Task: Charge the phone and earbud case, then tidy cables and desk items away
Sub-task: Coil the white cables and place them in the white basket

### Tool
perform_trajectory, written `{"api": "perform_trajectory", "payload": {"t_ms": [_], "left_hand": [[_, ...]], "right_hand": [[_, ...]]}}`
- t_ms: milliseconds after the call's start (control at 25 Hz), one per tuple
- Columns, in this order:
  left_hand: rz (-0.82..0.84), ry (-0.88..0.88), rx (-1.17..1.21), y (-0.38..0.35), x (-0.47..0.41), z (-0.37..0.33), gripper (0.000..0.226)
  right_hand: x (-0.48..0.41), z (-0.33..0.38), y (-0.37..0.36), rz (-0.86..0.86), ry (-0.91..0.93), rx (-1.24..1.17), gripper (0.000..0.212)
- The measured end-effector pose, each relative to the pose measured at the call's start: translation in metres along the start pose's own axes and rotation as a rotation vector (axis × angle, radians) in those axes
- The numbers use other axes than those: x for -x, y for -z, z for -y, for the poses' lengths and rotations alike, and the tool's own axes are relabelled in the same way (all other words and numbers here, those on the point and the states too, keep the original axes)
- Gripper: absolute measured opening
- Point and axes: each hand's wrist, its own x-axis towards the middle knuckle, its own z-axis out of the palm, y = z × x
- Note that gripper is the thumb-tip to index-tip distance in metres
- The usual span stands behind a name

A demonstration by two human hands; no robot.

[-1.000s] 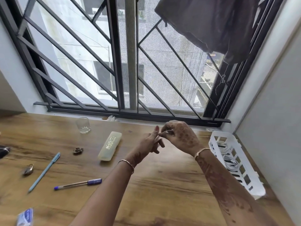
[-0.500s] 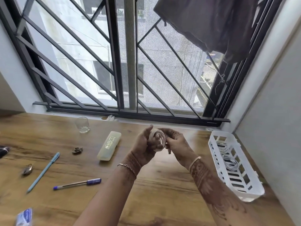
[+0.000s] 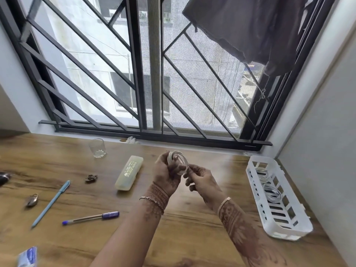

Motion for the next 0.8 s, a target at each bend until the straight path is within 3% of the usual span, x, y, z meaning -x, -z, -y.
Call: {"api": "perform_trajectory", "payload": {"t_ms": [400,640,800], "left_hand": [[0.021,0.034,-0.035,0.005,-0.005,-0.003,0.047],[0.028,0.079,-0.074,0.012,-0.004,0.000,0.032],[0.061,0.104,-0.060,0.014,-0.002,0.003,0.032]], "right_hand": [[-0.001,-0.001,0.004,-0.051,0.032,0.181,0.010],[-0.006,0.003,0.006,-0.085,-0.031,0.046,0.010],[-0.006,0.006,0.005,-0.087,-0.097,-0.128,0.021]]}}
